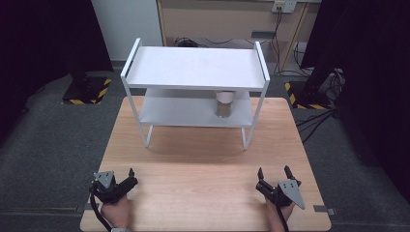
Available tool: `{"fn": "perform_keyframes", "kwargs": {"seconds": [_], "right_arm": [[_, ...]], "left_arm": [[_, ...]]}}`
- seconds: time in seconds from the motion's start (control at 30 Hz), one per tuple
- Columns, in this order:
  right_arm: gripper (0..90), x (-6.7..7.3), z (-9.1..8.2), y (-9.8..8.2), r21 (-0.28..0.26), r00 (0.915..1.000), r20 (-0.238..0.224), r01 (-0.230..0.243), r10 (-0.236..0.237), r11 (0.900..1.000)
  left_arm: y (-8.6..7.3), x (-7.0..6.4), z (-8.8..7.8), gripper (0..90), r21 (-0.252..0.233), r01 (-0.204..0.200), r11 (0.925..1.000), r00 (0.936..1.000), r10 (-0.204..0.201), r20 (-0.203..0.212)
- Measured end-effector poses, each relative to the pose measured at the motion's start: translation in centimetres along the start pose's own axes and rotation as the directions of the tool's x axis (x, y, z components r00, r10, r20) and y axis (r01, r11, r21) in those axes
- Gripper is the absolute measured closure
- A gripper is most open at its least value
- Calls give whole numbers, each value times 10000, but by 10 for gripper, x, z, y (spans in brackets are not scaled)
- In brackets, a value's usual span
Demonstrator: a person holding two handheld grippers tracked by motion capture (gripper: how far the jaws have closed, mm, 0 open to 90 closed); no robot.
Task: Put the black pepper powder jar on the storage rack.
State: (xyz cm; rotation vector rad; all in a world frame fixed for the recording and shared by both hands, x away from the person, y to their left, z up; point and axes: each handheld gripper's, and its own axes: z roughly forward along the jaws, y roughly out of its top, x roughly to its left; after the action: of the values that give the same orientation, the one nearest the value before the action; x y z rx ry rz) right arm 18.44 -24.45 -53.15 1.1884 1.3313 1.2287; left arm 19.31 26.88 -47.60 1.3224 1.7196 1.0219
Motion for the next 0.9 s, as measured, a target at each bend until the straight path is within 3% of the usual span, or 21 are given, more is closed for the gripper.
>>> {"fn": "perform_keyframes", "kwargs": {"seconds": [0.9], "right_arm": [[50, 4, 1, 1, 108, 9997, 220, 78, -81, 9999]], "left_arm": [[0, 0, -1, 2, 11, 3, 10000, 10000, -3, -33]]}}
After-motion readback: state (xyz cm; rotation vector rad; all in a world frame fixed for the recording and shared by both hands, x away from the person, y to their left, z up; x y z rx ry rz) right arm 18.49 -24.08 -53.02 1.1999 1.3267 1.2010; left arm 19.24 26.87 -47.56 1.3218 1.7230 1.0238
